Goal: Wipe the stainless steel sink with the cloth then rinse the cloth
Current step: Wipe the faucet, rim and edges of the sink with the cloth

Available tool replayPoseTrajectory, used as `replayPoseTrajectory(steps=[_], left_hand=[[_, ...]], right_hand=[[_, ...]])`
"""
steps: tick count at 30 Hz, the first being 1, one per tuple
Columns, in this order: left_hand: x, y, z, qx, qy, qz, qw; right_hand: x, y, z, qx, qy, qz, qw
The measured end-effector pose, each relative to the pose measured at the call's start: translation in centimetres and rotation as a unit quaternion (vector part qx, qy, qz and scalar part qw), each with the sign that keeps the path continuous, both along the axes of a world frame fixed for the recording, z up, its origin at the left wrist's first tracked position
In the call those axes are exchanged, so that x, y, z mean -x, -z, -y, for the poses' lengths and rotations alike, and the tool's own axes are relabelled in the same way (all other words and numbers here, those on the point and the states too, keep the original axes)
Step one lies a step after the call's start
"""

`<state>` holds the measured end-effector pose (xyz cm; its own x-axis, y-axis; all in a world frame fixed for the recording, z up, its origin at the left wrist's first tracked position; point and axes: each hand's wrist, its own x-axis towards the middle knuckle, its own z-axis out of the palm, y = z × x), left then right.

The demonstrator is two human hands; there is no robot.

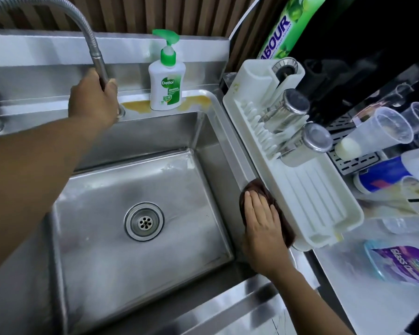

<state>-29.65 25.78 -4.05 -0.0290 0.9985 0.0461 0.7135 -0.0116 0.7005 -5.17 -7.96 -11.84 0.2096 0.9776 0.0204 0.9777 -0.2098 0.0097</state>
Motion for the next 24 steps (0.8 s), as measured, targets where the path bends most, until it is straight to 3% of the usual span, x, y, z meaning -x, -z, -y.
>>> replayPoseTrajectory(steps=[6,15,24], left_hand=[[-0.1,0.1,-0.1,-0.003,-0.004,0.014,1.0],[-0.2,0.2,-0.1,0.005,-0.015,0.017,1.0],[0.0,0.6,-0.1,0.001,-0.015,0.02,1.0]], right_hand=[[-0.2,0.1,-1.5,0.002,-0.016,0.005,1.0],[-1.0,-0.1,-17.0,0.019,-0.066,-0.068,0.995],[-1.9,-0.4,-27.7,0.031,-0.107,-0.079,0.991]])
